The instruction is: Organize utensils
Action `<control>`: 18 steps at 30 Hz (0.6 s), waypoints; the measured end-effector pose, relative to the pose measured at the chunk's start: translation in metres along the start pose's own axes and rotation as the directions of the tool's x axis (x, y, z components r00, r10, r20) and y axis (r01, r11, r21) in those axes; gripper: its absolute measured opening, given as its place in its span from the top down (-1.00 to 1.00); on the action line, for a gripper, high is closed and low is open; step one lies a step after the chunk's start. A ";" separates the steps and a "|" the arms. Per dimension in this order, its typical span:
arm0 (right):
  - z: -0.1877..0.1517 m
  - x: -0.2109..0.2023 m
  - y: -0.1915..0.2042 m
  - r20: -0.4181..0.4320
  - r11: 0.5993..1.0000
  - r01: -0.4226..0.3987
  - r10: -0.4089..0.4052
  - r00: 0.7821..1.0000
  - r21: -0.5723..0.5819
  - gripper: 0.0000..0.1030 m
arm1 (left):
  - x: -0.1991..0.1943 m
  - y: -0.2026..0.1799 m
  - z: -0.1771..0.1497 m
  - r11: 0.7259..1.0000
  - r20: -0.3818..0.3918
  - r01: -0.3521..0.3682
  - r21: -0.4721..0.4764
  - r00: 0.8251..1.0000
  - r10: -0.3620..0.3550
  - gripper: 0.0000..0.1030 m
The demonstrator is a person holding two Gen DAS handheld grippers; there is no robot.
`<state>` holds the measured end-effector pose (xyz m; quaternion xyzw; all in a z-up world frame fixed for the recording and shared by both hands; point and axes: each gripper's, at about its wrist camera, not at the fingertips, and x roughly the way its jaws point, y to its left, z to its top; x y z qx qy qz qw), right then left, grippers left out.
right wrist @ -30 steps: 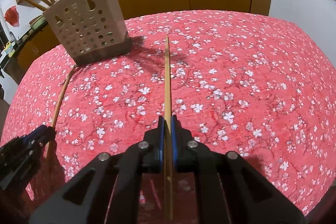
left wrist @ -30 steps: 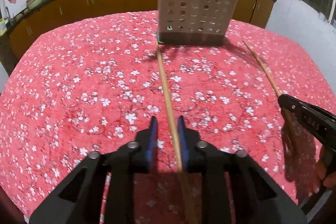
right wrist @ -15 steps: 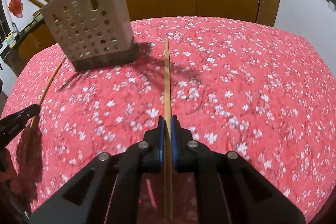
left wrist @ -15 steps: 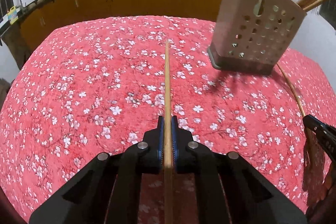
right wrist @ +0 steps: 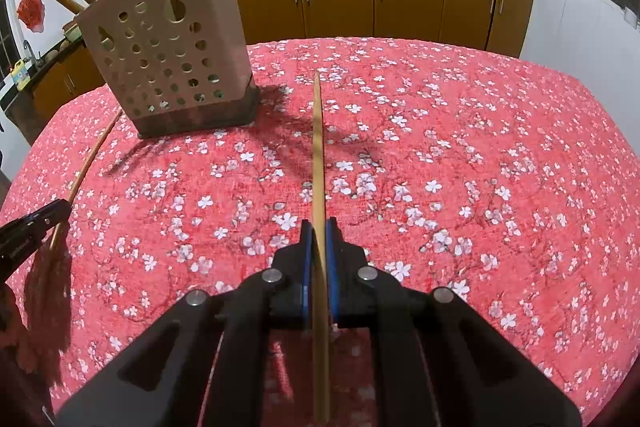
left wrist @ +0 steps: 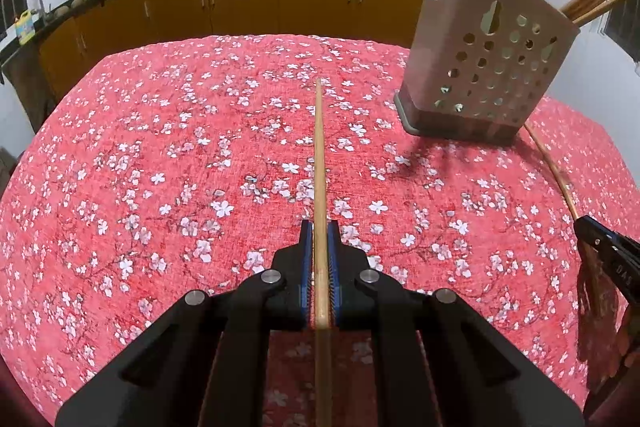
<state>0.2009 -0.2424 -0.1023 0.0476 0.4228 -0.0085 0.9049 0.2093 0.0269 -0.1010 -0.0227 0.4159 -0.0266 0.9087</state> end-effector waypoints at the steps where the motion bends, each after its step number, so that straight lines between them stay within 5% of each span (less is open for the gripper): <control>1: 0.000 -0.001 0.000 0.000 1.000 0.000 0.000 1.000 0.000 0.84 | 0.000 0.000 0.000 1.000 0.000 0.000 0.001 1.000 0.000 0.82; 18: 0.001 0.000 0.001 0.000 1.000 -0.002 0.002 1.000 0.002 0.83 | 0.000 -0.001 0.001 1.000 -0.002 0.000 -0.003 1.000 0.000 0.81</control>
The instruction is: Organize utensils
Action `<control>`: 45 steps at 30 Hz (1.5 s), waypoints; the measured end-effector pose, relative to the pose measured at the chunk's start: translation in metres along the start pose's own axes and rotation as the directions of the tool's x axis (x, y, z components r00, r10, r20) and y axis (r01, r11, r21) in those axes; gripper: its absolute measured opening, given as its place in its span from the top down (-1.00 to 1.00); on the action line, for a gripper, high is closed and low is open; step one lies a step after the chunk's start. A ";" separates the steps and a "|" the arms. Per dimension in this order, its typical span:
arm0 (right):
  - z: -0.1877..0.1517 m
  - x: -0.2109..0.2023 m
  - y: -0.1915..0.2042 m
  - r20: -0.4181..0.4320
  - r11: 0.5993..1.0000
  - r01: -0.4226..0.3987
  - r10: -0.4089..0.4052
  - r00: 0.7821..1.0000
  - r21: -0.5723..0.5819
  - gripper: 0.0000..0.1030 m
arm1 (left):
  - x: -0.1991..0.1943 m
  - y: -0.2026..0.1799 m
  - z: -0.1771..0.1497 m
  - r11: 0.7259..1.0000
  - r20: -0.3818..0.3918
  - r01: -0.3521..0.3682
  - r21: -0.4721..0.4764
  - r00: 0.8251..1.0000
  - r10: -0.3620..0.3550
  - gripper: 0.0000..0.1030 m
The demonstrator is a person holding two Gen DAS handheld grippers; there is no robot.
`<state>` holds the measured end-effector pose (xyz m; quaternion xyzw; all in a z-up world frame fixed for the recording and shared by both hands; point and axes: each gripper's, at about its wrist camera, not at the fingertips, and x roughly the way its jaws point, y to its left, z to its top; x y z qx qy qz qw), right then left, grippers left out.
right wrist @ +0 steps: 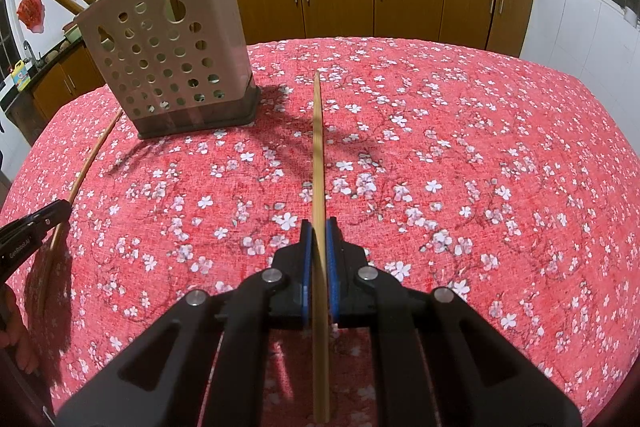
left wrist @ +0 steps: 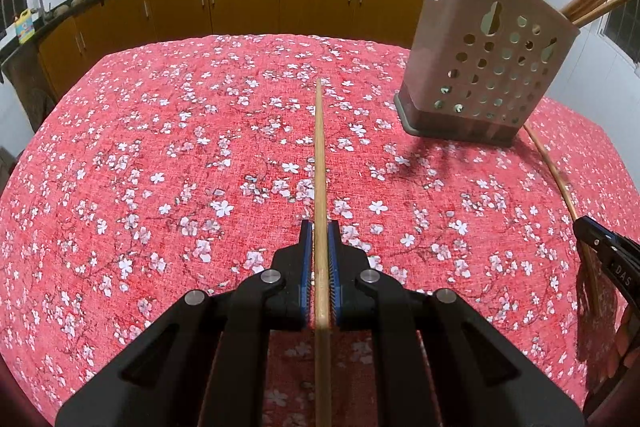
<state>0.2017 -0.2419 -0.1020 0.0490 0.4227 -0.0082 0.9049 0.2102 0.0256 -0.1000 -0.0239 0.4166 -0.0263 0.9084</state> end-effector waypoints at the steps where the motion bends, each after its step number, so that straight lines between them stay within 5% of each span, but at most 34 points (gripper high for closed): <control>1: 0.000 0.000 0.000 0.000 1.000 0.000 0.000 1.000 0.000 0.83 | 0.000 0.000 0.000 1.000 -0.002 -0.002 0.000 1.000 0.002 0.81; 45: -0.006 -0.010 -0.007 -0.002 1.000 -0.015 0.015 1.000 0.023 0.83 | -0.011 -0.001 -0.006 1.000 -0.011 0.004 0.001 1.000 -0.004 0.81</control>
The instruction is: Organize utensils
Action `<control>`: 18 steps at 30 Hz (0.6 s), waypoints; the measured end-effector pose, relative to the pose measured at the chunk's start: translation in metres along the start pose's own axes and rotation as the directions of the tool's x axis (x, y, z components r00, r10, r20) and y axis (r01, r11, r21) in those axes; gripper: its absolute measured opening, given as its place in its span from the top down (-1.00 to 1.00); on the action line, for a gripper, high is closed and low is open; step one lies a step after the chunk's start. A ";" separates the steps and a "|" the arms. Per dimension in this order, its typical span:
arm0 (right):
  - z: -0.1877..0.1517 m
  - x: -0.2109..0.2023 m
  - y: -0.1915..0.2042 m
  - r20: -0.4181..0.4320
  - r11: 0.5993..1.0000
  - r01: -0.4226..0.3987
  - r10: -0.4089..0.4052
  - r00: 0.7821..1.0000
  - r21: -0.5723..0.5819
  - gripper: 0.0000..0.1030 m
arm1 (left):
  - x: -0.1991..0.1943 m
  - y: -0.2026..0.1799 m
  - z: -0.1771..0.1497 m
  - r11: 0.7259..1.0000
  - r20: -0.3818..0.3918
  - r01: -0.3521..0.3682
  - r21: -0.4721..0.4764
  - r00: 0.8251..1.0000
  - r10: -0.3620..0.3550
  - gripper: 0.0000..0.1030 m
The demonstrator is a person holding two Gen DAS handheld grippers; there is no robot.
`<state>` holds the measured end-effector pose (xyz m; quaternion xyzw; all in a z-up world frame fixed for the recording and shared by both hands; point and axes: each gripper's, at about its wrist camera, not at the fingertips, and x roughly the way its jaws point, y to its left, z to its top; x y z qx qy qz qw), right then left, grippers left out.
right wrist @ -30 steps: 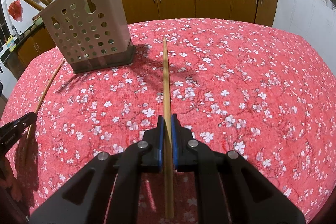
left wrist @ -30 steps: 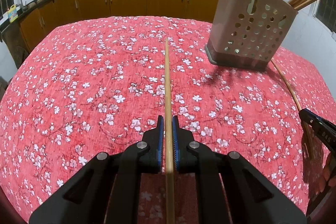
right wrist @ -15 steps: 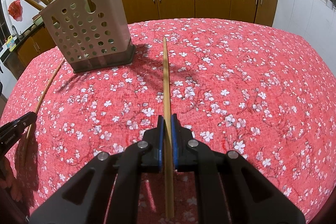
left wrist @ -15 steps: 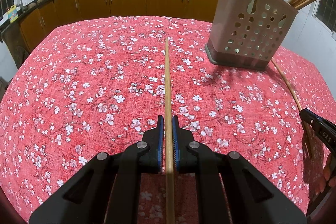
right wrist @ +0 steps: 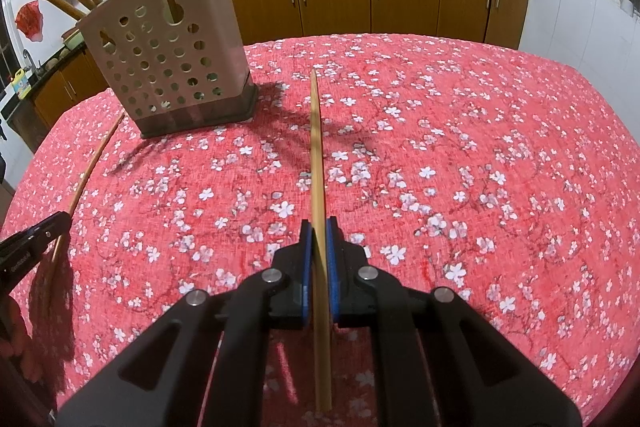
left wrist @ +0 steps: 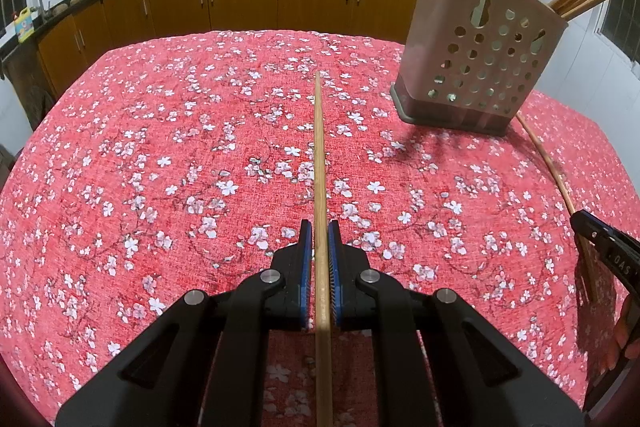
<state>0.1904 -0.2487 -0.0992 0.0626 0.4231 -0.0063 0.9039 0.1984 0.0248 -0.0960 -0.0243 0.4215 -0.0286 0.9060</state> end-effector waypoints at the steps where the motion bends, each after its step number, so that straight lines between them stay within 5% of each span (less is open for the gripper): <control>1: 0.000 0.000 0.000 0.000 1.000 0.000 0.000 1.000 0.001 0.83 | 0.000 0.000 0.000 1.000 0.000 0.001 -0.001 1.000 -0.001 0.81; 18: -0.002 -0.003 0.000 -0.002 1.000 0.006 -0.006 1.000 -0.002 0.83 | -0.001 -0.002 0.001 1.000 -0.002 -0.013 0.002 1.000 0.013 0.81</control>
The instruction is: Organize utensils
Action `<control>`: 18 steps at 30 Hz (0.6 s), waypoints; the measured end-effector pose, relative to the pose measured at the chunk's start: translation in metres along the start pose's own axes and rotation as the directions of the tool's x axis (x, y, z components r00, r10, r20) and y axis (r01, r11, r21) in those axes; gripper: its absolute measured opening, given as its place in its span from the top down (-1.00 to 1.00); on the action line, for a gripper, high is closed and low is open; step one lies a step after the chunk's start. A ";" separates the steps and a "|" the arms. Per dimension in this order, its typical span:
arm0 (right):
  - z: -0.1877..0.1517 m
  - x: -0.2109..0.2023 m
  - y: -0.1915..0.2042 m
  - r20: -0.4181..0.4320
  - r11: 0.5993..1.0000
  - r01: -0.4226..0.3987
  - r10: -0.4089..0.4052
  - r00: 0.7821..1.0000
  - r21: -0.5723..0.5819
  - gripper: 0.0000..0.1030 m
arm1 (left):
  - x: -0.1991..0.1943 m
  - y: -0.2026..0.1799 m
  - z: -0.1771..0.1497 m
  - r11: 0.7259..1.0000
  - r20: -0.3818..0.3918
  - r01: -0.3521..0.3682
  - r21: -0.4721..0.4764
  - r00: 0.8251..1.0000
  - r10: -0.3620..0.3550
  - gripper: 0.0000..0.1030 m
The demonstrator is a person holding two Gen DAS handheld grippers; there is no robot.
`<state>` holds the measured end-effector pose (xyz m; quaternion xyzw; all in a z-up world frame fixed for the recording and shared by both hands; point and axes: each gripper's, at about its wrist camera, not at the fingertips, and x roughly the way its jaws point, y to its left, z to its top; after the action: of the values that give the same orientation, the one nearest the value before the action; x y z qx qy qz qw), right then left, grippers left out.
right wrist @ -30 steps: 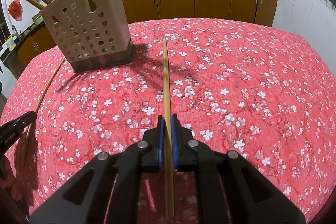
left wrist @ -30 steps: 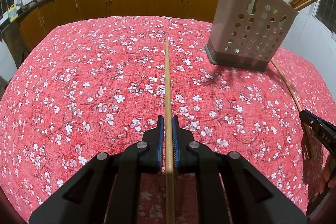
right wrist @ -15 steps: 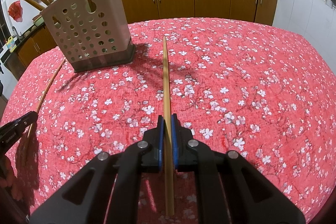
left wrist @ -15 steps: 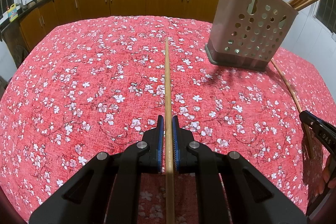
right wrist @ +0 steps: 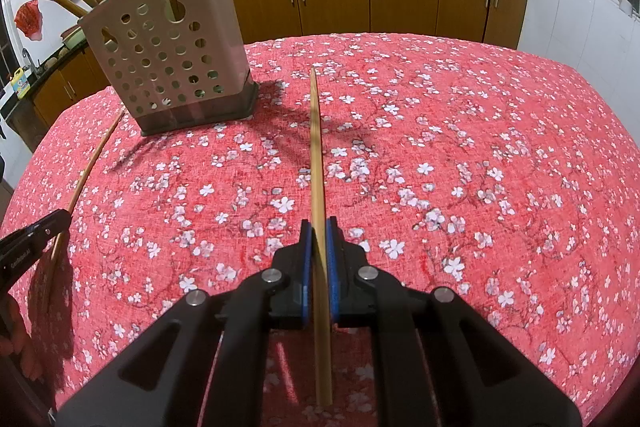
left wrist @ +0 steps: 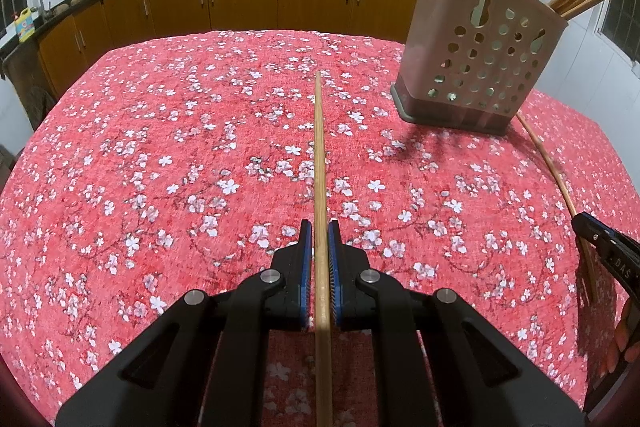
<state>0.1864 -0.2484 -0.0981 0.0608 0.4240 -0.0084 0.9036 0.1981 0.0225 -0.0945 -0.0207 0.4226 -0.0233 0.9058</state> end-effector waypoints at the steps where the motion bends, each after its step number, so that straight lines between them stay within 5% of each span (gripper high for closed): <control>1: 0.000 0.000 0.000 0.000 1.000 -0.002 0.002 1.000 0.002 0.83 | -0.001 -0.002 -0.002 1.000 0.000 -0.009 0.003 1.000 0.009 0.81; 12: 0.000 -0.006 -0.004 0.005 1.000 -0.026 0.026 1.000 0.017 0.84 | -0.011 -0.004 -0.010 0.999 -0.019 -0.035 0.026 0.999 0.036 0.85; 18: 0.014 -0.047 -0.007 0.109 0.998 -0.060 0.057 0.992 0.024 0.85 | -0.038 0.014 0.002 1.000 0.012 -0.006 -0.023 1.000 0.006 0.85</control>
<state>0.1669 -0.2592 -0.0538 0.0848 0.3723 0.0088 0.9242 0.1752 0.0386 -0.0650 -0.0298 0.4175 -0.0155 0.9081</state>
